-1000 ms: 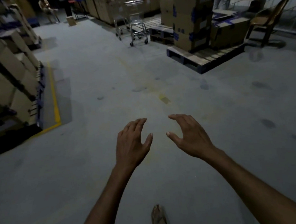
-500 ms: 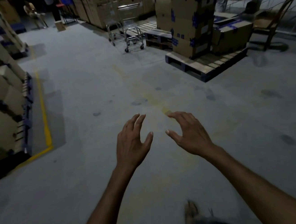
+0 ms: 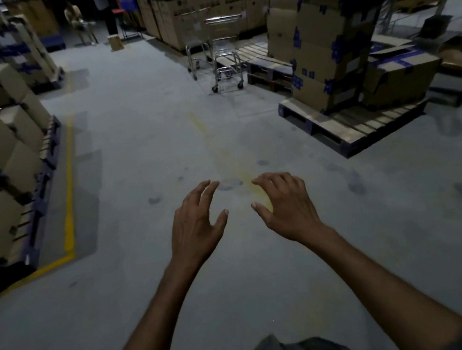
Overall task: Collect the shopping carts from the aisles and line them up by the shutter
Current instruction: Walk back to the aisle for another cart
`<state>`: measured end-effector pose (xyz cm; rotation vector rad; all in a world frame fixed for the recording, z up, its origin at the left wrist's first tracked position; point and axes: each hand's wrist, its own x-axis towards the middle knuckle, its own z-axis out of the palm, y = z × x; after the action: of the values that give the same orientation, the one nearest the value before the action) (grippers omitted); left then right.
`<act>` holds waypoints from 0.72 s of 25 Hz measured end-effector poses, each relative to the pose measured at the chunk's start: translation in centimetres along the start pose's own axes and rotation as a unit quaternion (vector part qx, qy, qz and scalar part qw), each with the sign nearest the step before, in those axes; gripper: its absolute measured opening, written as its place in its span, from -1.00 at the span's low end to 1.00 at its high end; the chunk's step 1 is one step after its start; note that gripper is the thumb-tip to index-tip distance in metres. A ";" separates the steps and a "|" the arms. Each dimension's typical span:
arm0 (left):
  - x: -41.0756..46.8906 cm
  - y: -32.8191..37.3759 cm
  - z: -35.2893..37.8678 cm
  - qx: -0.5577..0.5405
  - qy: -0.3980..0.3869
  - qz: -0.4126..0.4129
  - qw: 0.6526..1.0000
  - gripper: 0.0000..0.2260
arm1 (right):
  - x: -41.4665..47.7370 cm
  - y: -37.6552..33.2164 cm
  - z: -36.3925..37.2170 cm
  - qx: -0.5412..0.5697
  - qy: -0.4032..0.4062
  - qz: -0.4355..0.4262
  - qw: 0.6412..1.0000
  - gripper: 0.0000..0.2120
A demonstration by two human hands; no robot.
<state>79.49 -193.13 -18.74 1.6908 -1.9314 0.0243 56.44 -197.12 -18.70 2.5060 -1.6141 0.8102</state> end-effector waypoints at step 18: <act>40.0 -26.9 6.0 -0.038 -0.110 -0.173 0.978 -0.54 | 43.5 1.1 20.6 0.200 -0.095 0.153 0.963 -0.63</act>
<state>100.05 -237.06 -16.25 2.0235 -1.7340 -0.3796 77.45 -240.38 -16.97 2.7013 -2.1343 1.0496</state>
